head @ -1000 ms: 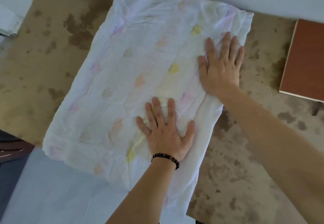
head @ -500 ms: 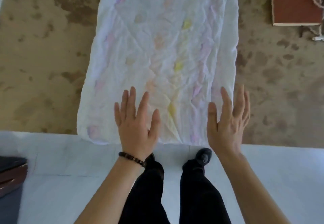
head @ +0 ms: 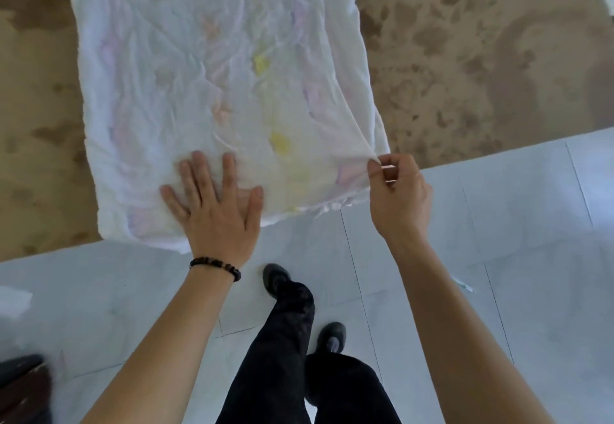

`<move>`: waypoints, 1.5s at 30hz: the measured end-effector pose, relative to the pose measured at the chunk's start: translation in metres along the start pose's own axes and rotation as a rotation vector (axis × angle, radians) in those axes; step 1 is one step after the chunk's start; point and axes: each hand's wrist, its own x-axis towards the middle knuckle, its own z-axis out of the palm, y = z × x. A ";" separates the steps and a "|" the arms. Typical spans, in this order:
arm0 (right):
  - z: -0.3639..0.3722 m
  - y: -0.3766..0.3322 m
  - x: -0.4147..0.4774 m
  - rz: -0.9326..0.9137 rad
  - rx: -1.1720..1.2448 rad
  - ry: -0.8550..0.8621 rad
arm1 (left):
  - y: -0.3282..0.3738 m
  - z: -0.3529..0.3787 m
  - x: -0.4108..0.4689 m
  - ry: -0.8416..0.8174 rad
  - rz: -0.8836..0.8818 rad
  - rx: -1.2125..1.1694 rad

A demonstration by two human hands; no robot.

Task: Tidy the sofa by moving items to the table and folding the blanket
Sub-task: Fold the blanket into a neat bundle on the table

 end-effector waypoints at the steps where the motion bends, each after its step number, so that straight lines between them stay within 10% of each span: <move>1: 0.001 0.005 0.002 0.012 -0.027 -0.014 | 0.002 0.001 0.000 -0.004 0.009 0.012; 10: 0.015 0.054 -0.022 0.104 0.271 0.025 | -0.024 -0.014 -0.039 0.215 0.030 -0.369; 13: 0.018 0.072 -0.024 0.188 0.332 -0.120 | -0.051 -0.005 -0.077 0.348 -0.253 -0.513; 17: 0.027 0.073 -0.004 0.156 0.367 -0.355 | -0.086 -0.001 -0.069 0.088 -0.775 -0.985; 27: 0.050 0.115 -0.040 0.247 0.278 -0.533 | -0.106 0.044 -0.094 -0.395 -0.751 -1.047; 45: -0.086 0.072 -0.138 0.440 0.769 -0.560 | -0.079 -0.111 -0.211 -0.203 -1.002 -1.750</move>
